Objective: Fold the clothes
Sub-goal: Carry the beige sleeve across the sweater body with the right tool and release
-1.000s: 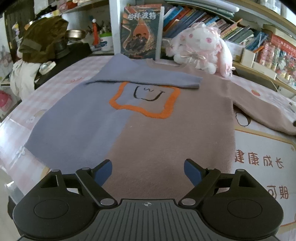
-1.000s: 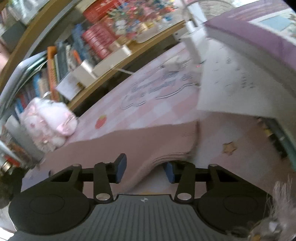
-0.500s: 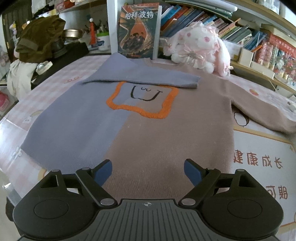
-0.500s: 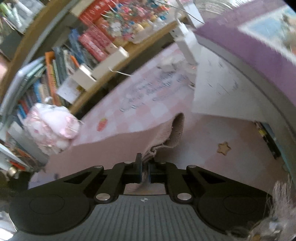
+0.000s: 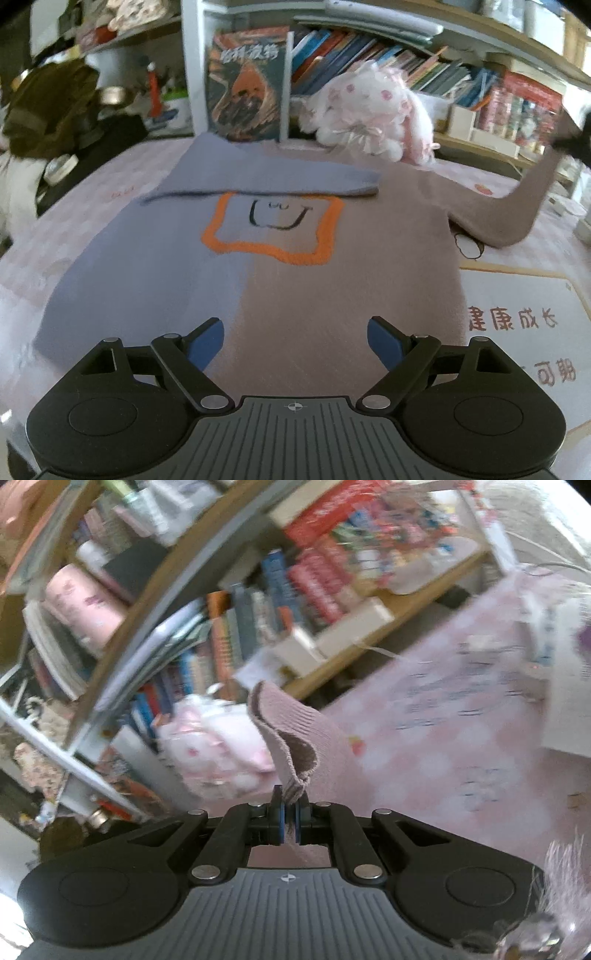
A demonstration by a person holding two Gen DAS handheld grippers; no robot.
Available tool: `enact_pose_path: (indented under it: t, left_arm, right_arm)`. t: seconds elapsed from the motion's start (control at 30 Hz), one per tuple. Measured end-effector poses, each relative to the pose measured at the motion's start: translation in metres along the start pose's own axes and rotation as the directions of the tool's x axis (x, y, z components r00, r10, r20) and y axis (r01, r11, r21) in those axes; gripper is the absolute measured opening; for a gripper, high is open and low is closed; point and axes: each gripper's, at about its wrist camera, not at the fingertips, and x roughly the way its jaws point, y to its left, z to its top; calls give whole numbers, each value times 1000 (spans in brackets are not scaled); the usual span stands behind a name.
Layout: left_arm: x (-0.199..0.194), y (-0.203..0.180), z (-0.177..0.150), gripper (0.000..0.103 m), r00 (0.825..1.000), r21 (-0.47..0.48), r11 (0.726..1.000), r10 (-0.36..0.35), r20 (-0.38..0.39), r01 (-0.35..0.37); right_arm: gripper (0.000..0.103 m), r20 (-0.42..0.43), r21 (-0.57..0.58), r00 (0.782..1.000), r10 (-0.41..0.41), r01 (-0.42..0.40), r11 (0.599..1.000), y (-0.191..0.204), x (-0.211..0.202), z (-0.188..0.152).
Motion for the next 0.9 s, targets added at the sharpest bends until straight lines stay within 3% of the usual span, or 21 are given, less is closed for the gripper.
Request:
enact_pose_path:
  t: [0.57,0.9]
  left_arm:
    - [10,117,29,93,984,174,976,-150,100,131]
    - [13,160,22,93,979,186,969,-182,90,163]
  right_arm:
    - [5,-8,-198,996,84,-84,977,209,91,-49]
    - [5,-84,-293,996,22,-46,955,270,162,-106]
